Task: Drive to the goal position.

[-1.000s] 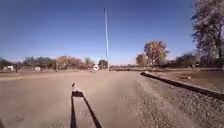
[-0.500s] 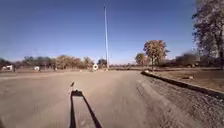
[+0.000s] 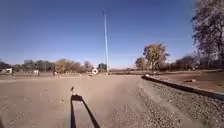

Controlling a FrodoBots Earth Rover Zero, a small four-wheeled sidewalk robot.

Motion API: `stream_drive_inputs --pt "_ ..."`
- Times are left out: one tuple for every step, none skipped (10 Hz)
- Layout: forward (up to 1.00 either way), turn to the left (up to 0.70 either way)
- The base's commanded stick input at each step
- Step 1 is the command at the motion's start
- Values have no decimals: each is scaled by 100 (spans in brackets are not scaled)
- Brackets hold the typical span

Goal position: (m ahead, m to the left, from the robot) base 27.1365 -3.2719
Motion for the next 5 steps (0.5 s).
stream_drive_inputs --pt "50 0" --pt "50 0" --pt "50 0" --pt "50 0" --pt "50 0"
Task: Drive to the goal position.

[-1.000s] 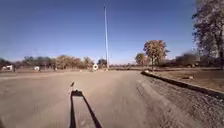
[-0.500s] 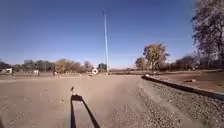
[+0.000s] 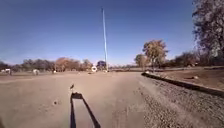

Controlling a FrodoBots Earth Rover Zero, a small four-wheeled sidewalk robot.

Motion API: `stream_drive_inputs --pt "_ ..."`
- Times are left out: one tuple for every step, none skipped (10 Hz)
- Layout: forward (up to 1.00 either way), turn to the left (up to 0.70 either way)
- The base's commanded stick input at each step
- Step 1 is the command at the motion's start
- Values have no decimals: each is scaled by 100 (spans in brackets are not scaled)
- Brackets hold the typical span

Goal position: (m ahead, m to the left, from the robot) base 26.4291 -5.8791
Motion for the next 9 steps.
stream_drive_inputs --pt "50 0" --pt "50 0" --pt "50 0" --pt "50 0" --pt "50 0" --pt "50 0" --pt "50 0" --pt "50 0" --pt "50 0"
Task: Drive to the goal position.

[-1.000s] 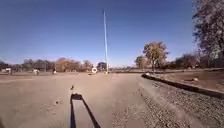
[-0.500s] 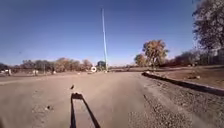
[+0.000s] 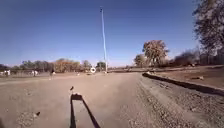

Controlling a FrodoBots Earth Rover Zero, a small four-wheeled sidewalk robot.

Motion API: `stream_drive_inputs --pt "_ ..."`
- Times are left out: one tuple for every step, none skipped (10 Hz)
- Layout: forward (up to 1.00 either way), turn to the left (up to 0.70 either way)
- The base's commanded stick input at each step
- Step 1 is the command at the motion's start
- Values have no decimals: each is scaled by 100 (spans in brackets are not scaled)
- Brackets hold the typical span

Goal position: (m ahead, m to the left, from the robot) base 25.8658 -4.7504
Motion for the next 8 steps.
stream_drive_inputs --pt "50 0" --pt "50 0" --pt "50 0" --pt "50 0" --pt "50 0" --pt "50 0" --pt "50 0" --pt "50 0"
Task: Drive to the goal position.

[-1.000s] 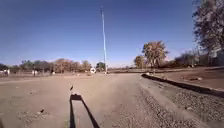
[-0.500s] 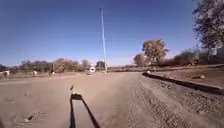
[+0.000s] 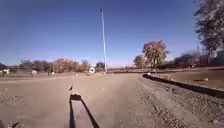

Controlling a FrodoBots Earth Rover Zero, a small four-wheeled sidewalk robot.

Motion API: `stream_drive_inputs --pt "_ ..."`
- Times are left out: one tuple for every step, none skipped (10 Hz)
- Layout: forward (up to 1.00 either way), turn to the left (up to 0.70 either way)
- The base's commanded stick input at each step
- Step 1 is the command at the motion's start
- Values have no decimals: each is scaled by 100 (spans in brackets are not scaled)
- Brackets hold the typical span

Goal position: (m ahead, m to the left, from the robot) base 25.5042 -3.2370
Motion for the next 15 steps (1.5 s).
stream_drive_inputs --pt "50 0" --pt "50 0" --pt "50 0" --pt "50 0" --pt "50 0" --pt "50 0" --pt "50 0" --pt "50 0" --pt "50 0" --pt "50 0" --pt "50 0" --pt "50 0" --pt "50 0" --pt "50 0" --pt "50 0"
